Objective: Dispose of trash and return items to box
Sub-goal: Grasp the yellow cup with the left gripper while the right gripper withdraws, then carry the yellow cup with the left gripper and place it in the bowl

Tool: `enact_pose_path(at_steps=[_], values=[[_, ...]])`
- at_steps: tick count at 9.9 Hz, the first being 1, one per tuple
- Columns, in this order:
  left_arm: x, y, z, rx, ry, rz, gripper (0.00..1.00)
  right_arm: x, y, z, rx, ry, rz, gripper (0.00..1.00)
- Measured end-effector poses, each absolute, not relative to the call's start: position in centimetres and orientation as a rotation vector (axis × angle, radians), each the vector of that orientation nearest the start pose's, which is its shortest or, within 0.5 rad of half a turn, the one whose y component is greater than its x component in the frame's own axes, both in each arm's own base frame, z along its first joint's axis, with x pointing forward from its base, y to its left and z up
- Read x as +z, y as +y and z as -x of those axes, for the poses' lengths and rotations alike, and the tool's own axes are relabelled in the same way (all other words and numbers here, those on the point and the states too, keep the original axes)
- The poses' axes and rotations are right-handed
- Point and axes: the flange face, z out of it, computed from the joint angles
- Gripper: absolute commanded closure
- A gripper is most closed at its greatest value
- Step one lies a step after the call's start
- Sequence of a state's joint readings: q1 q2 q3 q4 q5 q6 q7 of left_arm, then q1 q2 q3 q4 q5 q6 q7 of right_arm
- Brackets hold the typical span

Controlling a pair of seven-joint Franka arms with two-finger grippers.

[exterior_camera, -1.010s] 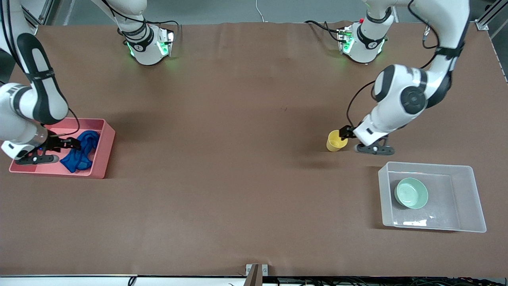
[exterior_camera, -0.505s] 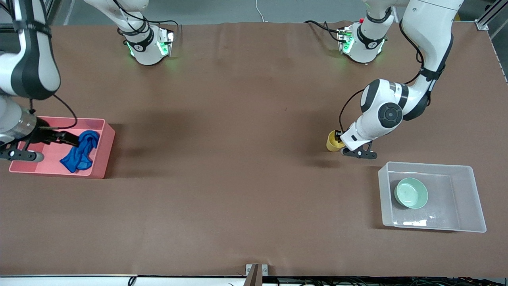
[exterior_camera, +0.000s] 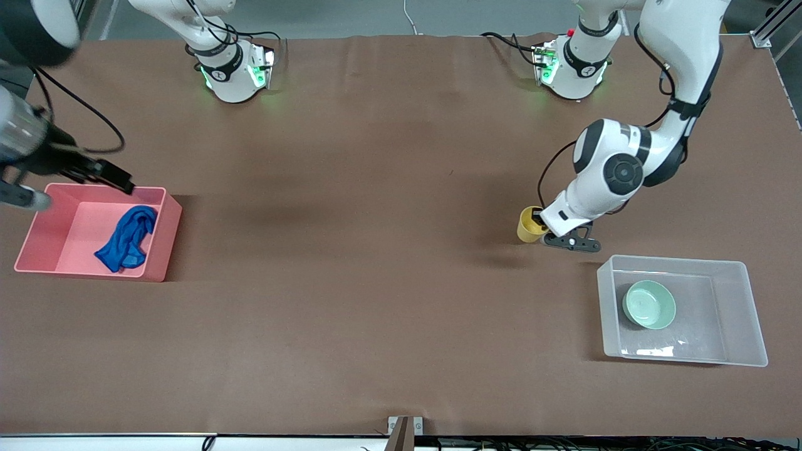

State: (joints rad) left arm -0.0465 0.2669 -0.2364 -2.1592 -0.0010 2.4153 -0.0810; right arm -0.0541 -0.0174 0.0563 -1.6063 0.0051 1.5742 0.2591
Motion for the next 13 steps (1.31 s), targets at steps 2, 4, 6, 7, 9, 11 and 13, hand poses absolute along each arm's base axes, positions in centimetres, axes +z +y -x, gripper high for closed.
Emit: enact_pose_path(at_steps=[2,4,6,7,9,11,13], values=[[32.8,-10.6,-58.6,-0.091,0.292,3.168,1.0,65.1,-3.0,-53.7,0.06,0.302,3.122,0.0],[37.0,-4.4,-63.8,-0.134,0.324,3.134,1.0,65.1,-5.9,-53.2,0.1,0.233,3.122,0.0],[36.6,0.6,-68.7,-0.132,0.386,3.093,1.0,64.5,-5.0,-53.7,0.107,0.189,3.124,0.0],[35.0,3.0,-70.2,-0.099,0.421,3.088,0.99,64.4,-3.9,-54.0,0.105,0.157,3.126,0.0],[30.7,7.8,-71.2,-0.022,0.527,3.085,0.98,64.3,-3.3,-54.1,0.105,0.138,3.128,0.0],[27.4,10.7,-70.7,0.036,0.569,3.105,0.95,64.4,-3.4,-54.1,0.102,0.141,3.128,0.0],[25.5,10.7,-70.6,0.067,0.557,3.125,0.01,64.4,-3.7,-54.0,0.1,0.151,3.127,0.0]])
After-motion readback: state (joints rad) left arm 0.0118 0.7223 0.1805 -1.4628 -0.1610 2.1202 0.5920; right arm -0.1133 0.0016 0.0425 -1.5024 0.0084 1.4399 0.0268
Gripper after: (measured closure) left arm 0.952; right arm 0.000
